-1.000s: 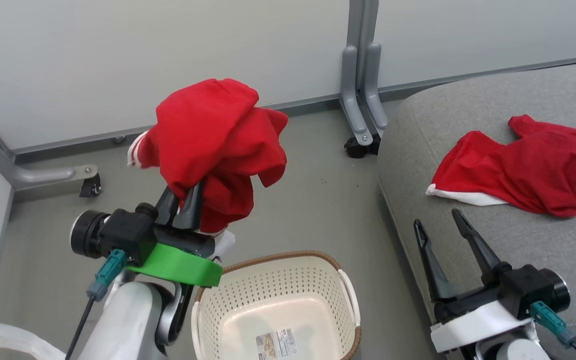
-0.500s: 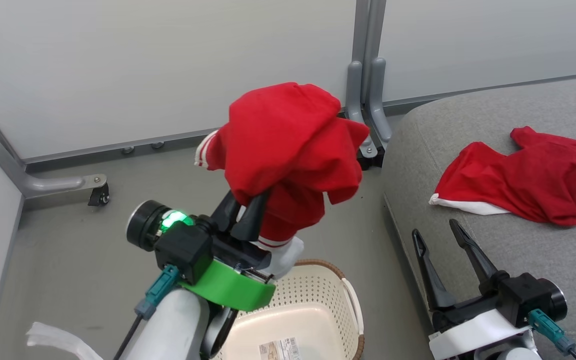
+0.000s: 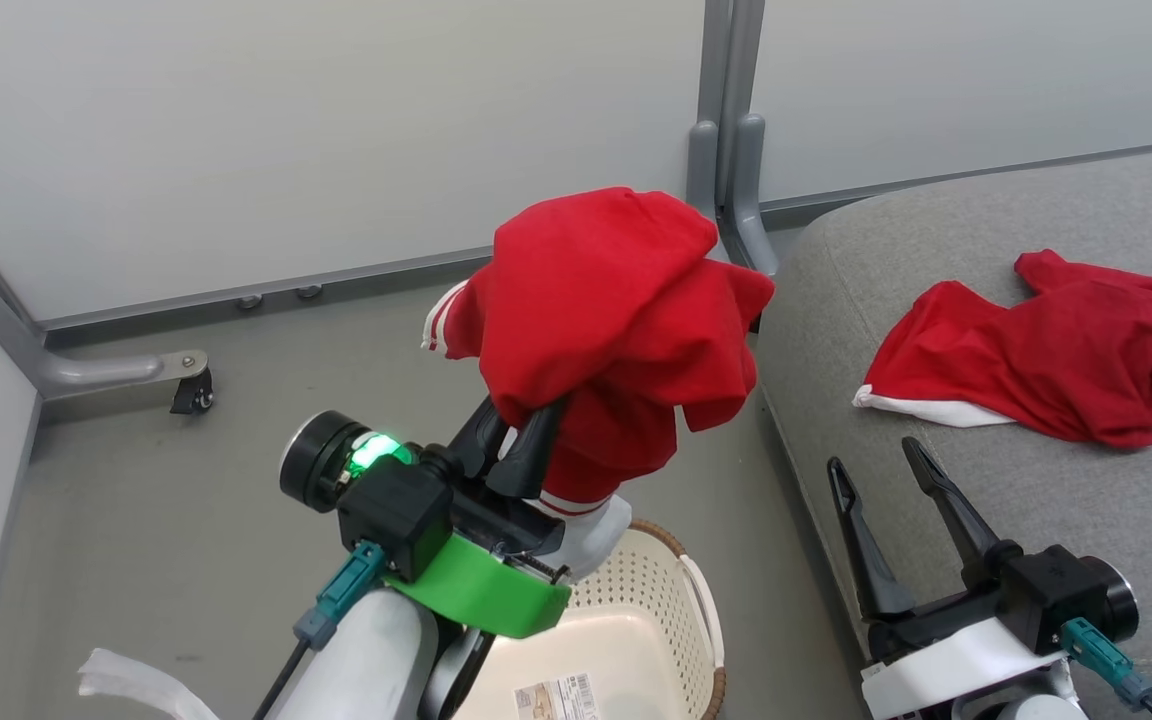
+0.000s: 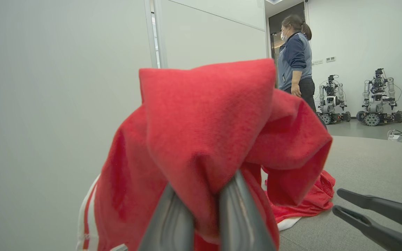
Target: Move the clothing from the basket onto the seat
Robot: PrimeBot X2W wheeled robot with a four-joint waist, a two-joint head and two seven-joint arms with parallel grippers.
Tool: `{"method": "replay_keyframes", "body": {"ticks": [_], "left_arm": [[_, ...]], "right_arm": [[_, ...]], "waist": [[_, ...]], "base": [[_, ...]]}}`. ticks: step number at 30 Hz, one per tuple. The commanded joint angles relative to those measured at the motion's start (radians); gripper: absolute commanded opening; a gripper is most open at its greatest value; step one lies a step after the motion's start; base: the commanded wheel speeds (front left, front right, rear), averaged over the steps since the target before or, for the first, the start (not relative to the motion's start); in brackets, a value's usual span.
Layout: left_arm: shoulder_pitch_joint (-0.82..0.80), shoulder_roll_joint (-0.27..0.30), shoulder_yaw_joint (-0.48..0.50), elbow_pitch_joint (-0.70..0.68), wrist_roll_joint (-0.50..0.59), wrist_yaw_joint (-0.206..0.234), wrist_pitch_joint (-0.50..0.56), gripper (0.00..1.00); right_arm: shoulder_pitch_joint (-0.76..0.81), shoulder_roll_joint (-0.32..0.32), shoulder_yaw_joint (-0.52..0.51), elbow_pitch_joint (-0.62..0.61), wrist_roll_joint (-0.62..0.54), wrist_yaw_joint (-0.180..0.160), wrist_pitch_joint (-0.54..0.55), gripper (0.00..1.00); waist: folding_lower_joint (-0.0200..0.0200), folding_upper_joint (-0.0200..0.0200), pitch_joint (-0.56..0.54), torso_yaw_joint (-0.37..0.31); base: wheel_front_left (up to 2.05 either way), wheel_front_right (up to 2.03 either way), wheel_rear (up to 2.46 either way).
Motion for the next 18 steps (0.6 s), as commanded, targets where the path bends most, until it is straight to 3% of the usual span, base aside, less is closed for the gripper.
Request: {"method": "replay_keyframes", "body": {"ticks": [1,8,18], "left_arm": [[0.005,-0.001,0.007,-0.001,0.004,-0.003,-0.003,0.00],[0.014,-0.001,0.005,0.013,0.002,-0.003,-0.003,0.00],[0.020,0.001,-0.005,0.039,0.005,-0.003,-0.003,0.00]], "right_arm": [[0.012,-0.005,-0.003,-0.003,0.004,-0.001,-0.003,1.00],[0.015,-0.007,0.001,0.001,0.003,-0.001,-0.003,1.00],[-0.017,-0.055,0.104,-0.067,0.062,-0.001,-0.003,1.00]], "waist": [[0.0001,0.0000,0.001,0.000],[0.0001,0.0000,0.001,0.001],[0.0001,0.0000,0.002,-0.001]], "base": [[0.00,0.00,0.00],[0.00,0.00,0.00],[0.00,0.00,0.00]]}}
